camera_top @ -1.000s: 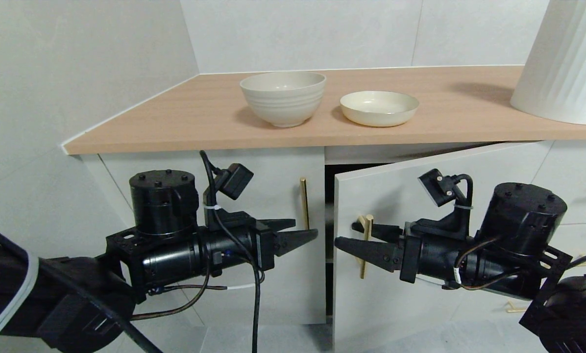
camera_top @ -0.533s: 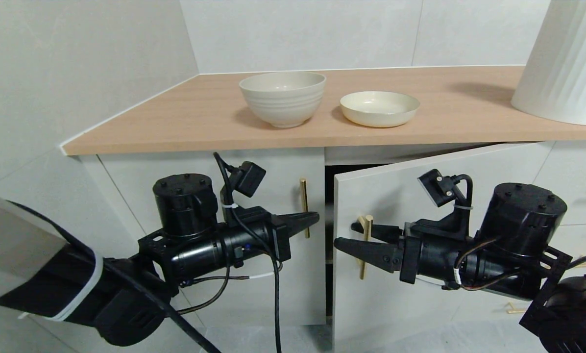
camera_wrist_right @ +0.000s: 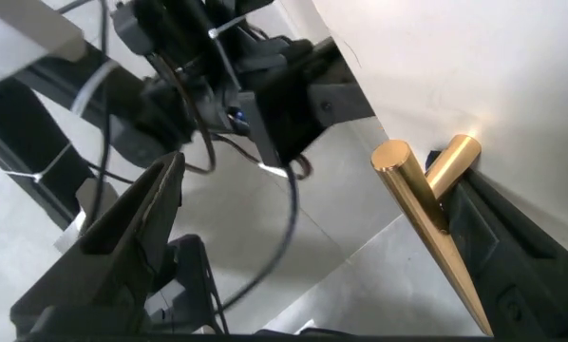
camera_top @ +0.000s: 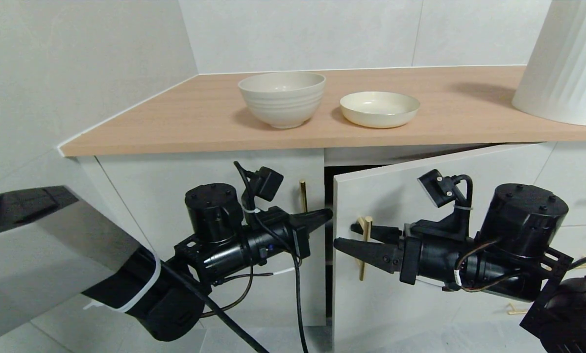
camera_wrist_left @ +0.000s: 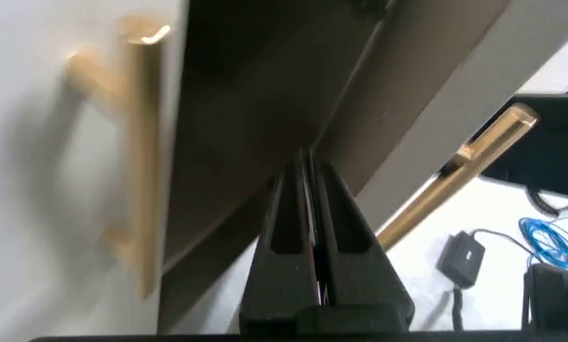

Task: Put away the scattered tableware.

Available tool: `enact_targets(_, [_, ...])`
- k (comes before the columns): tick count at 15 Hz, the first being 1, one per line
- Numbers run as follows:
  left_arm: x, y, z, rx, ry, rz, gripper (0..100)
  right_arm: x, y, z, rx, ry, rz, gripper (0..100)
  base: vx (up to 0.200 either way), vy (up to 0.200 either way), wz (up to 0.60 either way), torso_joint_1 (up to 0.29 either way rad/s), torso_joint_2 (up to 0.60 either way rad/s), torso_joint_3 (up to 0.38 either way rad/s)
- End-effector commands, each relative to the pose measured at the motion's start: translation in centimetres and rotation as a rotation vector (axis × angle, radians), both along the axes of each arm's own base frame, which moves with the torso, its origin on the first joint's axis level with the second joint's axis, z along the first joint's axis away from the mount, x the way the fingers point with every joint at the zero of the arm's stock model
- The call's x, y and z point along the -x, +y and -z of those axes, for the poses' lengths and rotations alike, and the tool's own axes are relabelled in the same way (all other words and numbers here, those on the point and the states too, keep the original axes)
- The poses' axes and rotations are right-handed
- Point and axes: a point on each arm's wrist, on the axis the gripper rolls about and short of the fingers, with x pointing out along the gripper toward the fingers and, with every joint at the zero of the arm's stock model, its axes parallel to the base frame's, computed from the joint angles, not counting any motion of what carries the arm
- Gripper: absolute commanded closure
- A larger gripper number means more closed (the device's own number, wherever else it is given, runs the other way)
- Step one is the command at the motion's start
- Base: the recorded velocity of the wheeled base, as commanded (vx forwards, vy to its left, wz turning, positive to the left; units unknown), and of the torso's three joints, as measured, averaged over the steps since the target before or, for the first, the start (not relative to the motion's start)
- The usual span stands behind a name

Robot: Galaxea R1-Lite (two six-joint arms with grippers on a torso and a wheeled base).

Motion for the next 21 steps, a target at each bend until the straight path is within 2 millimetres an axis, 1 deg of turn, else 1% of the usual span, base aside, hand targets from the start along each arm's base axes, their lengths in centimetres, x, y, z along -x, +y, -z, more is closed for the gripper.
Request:
enact_targets(1, [-0.1,-1.1,1.1,0.000,0.002,0.022,100,0.1,0.0,0.1,0.002,0.006,-0.006,0,0.000,0.000,0.00,0.000,0.00,0.000])
enact_targets(2, [-0.1,-1.1,1.1,0.000,0.002,0.022,100,0.1,0.0,0.1,0.003,0.004,-0.007,0,0.000,0.000,0.00,0.000,0.00,0.000])
enact_targets(4, [0.3,-2.2,1.5,0.004,-0.005,0.052,100,0.2,-0.1,0.2,0.005,0.009,-0.024,0,0.000,0.000,0.00,0.000,0.00,0.000])
enact_targets(10, [0.6,-3.6,1.9,0.010,-0.015,0.088,100,0.5,-0.5,0.1,0.008,0.000,-0.019,0,0.000,0.000,0.00,0.000,0.00,0.000])
enact_targets(12, [0.4,-3.9,1.6,0.020,-0.029,0.092,100,1.0,-1.0,-0.1,0.007,-0.006,-0.015,0,0.000,0.000,0.00,0.000,0.00,0.000])
enact_targets(14, [0.2,-4.2,1.1,0.030,-0.044,0.097,100,1.5,-2.1,0.1,0.026,-0.028,0.004,0,0.000,0.000,0.00,0.000,0.00,0.000])
enact_targets(17, [0.5,-4.5,0.5,0.033,-0.047,0.111,100,1.2,-3.6,0.1,0.037,-0.041,0.058,0,0.000,0.000,0.00,0.000,0.00,0.000])
enact_targets(21, [1.1,-5.0,-0.2,0.044,-0.060,0.127,100,1.2,-4.5,0.9,0.081,-0.064,0.129,0,0.000,0.000,0.00,0.000,0.00,0.000])
